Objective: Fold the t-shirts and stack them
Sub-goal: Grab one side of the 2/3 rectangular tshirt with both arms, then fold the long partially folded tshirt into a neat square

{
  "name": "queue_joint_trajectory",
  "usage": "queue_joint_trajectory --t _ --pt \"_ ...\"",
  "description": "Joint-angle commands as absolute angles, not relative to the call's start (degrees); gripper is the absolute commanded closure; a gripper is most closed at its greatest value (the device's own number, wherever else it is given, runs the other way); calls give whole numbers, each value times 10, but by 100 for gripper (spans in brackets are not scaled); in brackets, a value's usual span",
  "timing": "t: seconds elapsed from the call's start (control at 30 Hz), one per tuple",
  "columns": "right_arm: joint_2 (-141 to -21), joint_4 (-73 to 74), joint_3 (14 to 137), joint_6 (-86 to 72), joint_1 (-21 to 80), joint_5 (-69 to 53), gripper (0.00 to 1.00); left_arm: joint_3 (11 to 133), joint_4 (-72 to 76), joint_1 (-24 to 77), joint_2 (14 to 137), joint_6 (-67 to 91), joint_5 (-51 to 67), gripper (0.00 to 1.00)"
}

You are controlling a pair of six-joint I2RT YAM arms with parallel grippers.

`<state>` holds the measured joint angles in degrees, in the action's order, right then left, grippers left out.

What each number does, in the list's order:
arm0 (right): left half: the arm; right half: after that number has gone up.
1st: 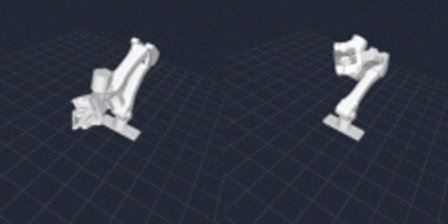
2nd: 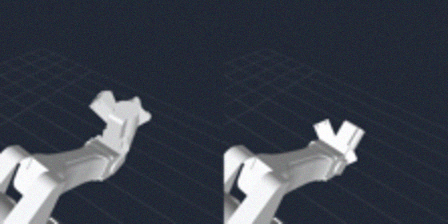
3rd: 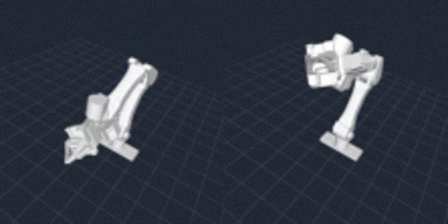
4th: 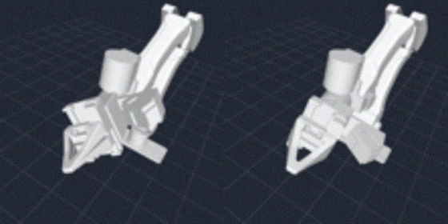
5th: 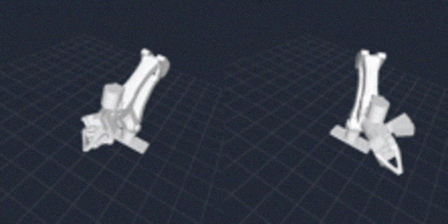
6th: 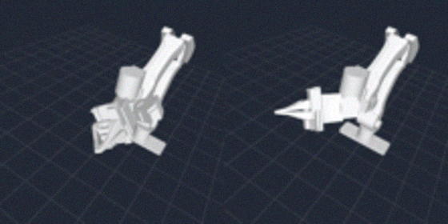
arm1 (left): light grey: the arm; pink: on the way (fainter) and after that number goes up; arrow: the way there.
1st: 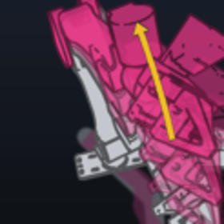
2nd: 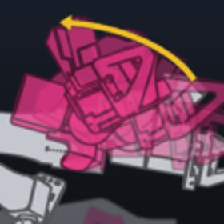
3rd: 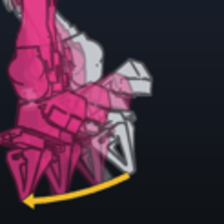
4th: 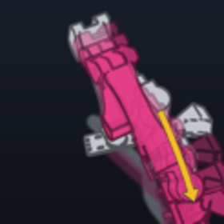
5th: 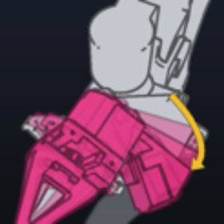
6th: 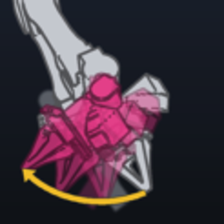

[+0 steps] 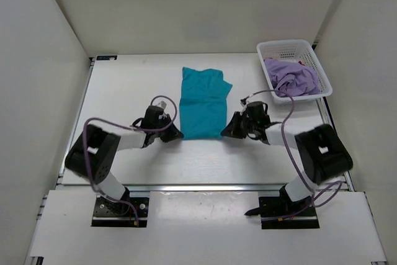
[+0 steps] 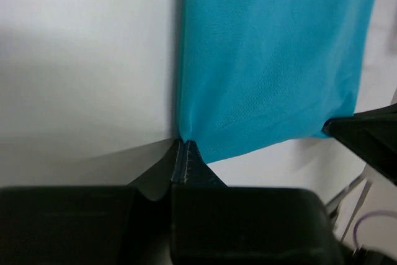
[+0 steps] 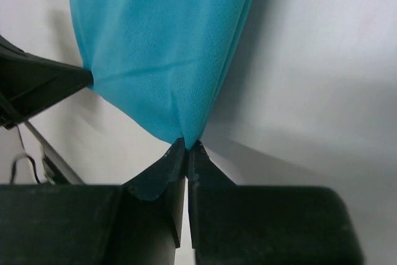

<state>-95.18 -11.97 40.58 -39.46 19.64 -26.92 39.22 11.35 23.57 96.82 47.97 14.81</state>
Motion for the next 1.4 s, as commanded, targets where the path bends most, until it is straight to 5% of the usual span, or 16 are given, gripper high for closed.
queue_joint_trajectory --t 0.0,0.2,0.37,0.7,0.9,1.17,1.27,1.37 --pt "-837 -84 325 -393 251 -201 100 305 42 265 841 444 139 100" --pt "-669 14 211 -448 421 -114 100 209 -150 350 557 411 47 100" --pt "-609 103 320 -424 446 -77 100 300 -250 362 446 411 31 100" --pt "-810 123 598 -295 217 -181 99 534 -98 259 775 389 84 100" --pt "-998 156 767 -274 153 -221 100 722 -99 198 983 412 92 100" --pt "-1195 209 997 -258 134 -238 100 797 -76 147 1105 456 98 100" --pt "-1264 239 1089 -268 129 -233 99 858 -93 143 1159 453 101 87" --pt "-1320 264 1164 -272 127 -248 85 937 -120 133 1211 444 126 51"
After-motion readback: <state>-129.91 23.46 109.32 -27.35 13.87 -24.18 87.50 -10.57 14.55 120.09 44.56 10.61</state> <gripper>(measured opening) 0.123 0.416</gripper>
